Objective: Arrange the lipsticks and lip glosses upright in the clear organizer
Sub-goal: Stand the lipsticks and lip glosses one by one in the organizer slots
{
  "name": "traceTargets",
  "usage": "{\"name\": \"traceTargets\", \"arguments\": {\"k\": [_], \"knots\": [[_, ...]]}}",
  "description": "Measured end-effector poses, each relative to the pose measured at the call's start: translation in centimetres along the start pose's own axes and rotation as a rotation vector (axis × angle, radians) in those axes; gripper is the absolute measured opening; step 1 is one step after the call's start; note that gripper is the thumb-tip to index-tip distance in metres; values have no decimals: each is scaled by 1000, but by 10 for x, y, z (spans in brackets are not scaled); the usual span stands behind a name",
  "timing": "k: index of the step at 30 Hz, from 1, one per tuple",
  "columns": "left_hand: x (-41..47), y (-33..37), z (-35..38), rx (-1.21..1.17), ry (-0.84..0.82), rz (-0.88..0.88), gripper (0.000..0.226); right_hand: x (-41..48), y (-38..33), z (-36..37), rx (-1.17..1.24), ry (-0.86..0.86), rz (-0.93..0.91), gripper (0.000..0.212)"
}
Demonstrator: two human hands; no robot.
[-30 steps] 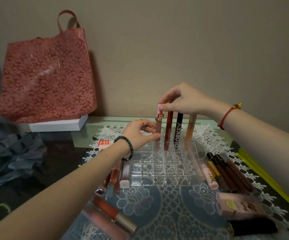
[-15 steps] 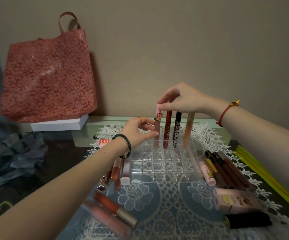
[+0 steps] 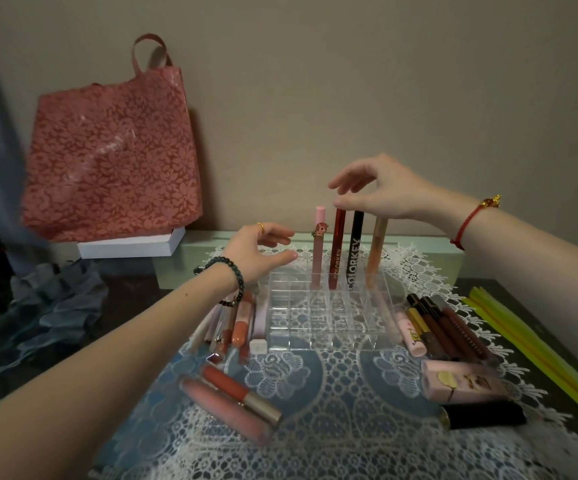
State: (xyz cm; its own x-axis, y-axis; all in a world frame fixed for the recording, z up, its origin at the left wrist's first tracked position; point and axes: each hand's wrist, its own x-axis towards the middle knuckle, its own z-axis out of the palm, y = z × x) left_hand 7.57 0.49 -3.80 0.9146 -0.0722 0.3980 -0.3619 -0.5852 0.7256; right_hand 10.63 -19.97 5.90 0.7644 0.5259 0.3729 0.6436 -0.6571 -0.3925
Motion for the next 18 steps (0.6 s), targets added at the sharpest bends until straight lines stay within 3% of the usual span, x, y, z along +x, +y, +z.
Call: {"name": "traceTargets", "arguments": {"k": [7, 12, 18], "knots": [[-23, 7, -32, 4, 55, 43, 28, -24, -12, 1, -4, 144, -36, 42], [-51, 2, -53, 24, 72, 55, 28, -48, -32, 16, 74, 200, -85, 40], [-85, -19, -71, 38, 106, -13, 26, -71, -60, 49, 120, 128, -120, 42]]}}
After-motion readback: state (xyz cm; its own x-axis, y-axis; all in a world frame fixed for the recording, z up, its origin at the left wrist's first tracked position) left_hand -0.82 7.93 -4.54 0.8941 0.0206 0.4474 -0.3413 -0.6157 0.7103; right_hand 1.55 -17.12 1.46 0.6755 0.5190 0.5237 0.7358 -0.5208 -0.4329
